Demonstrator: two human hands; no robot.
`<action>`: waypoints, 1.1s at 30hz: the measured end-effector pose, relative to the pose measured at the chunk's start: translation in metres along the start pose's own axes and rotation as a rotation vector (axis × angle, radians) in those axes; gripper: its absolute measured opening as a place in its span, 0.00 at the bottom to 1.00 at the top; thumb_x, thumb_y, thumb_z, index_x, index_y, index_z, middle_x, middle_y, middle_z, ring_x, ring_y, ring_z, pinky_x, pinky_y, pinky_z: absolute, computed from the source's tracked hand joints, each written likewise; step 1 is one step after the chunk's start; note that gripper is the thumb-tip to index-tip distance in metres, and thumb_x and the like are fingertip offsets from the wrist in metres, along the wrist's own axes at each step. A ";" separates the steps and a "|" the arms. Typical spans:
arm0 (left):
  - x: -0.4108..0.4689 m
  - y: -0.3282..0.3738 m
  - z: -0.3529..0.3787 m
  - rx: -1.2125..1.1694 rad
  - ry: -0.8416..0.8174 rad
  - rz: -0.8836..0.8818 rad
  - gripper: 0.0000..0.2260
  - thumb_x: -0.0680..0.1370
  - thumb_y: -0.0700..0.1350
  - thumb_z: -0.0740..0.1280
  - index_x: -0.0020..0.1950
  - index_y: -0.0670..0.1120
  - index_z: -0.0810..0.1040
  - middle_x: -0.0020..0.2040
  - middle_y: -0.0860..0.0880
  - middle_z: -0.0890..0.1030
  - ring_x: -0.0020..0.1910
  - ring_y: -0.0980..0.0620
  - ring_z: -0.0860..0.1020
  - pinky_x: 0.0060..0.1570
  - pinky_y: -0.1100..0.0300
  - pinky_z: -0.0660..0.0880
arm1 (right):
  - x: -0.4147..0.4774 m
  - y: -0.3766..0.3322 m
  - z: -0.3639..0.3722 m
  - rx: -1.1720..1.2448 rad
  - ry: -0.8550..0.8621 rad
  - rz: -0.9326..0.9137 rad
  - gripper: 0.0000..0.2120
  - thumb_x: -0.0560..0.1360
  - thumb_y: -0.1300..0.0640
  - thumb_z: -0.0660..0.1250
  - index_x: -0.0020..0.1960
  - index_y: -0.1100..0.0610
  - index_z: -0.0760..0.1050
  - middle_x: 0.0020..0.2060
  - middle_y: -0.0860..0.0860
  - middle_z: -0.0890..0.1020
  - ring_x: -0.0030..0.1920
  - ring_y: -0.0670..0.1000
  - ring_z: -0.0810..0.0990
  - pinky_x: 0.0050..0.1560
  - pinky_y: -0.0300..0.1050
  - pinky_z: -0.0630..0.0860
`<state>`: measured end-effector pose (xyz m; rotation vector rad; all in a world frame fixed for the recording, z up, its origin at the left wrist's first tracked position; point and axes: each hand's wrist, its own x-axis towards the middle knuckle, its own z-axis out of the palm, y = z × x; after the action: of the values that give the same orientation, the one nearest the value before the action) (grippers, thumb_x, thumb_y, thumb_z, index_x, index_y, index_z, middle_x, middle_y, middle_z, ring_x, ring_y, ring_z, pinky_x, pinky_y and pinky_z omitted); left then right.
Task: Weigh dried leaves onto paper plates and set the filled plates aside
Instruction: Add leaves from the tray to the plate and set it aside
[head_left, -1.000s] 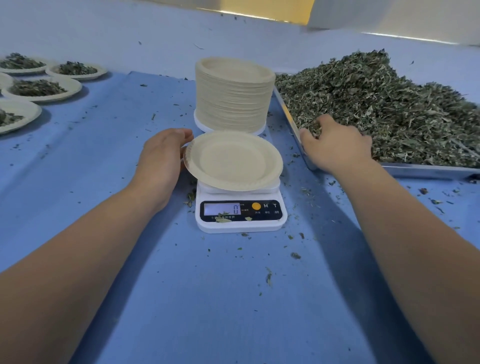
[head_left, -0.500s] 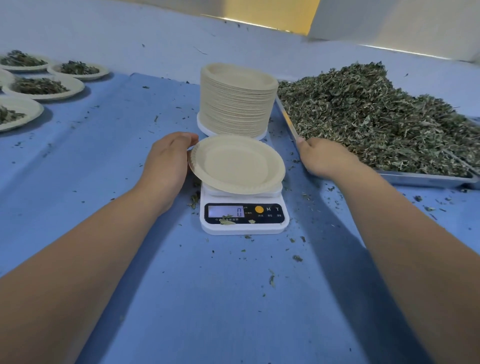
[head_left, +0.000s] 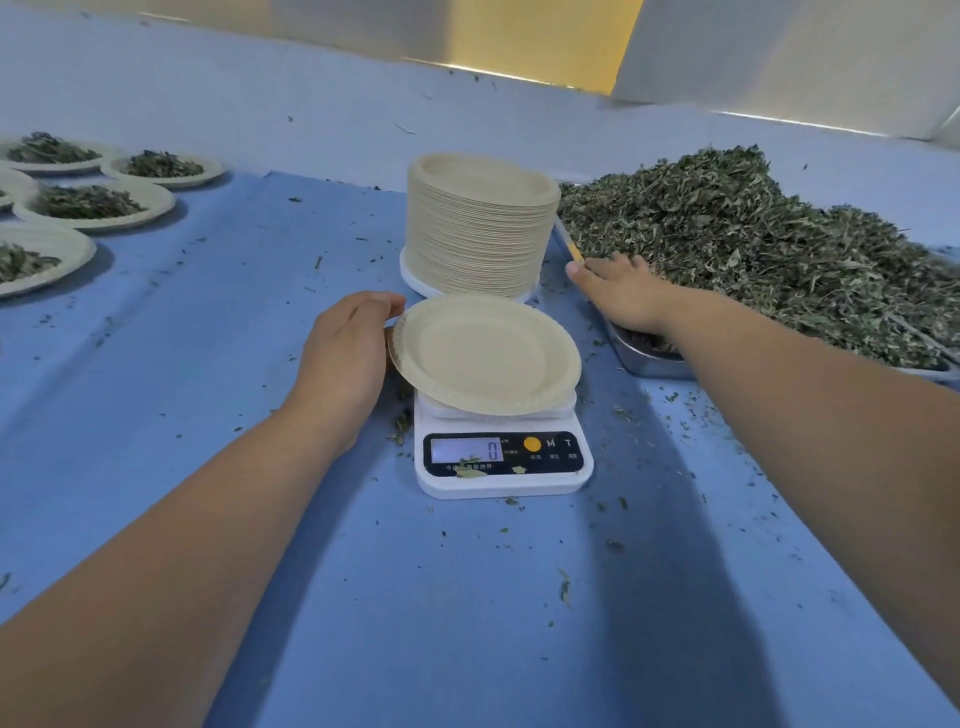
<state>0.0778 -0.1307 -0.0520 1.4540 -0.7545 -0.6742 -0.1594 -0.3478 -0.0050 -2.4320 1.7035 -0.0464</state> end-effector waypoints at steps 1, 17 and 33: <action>0.000 0.000 0.000 0.005 -0.006 0.001 0.17 0.73 0.54 0.59 0.52 0.55 0.86 0.56 0.57 0.85 0.60 0.51 0.81 0.67 0.42 0.75 | 0.004 -0.002 0.000 0.004 -0.019 -0.001 0.43 0.75 0.23 0.39 0.82 0.46 0.52 0.82 0.54 0.46 0.81 0.58 0.39 0.76 0.71 0.43; -0.001 0.001 -0.001 -0.028 -0.033 0.021 0.14 0.75 0.50 0.60 0.43 0.59 0.86 0.47 0.60 0.86 0.51 0.61 0.82 0.62 0.45 0.79 | -0.042 0.021 -0.026 0.010 0.124 -0.025 0.49 0.76 0.24 0.39 0.61 0.63 0.79 0.58 0.62 0.81 0.58 0.62 0.79 0.58 0.52 0.72; 0.000 -0.001 0.000 -0.105 0.017 0.017 0.11 0.80 0.47 0.61 0.50 0.57 0.83 0.59 0.54 0.83 0.58 0.53 0.82 0.53 0.57 0.79 | -0.058 0.000 0.009 -0.096 0.000 0.000 0.37 0.80 0.30 0.43 0.66 0.57 0.73 0.62 0.59 0.78 0.57 0.60 0.77 0.54 0.52 0.72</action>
<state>0.0777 -0.1305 -0.0531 1.3543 -0.7072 -0.6774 -0.1788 -0.2922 -0.0094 -2.4993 1.7446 0.0366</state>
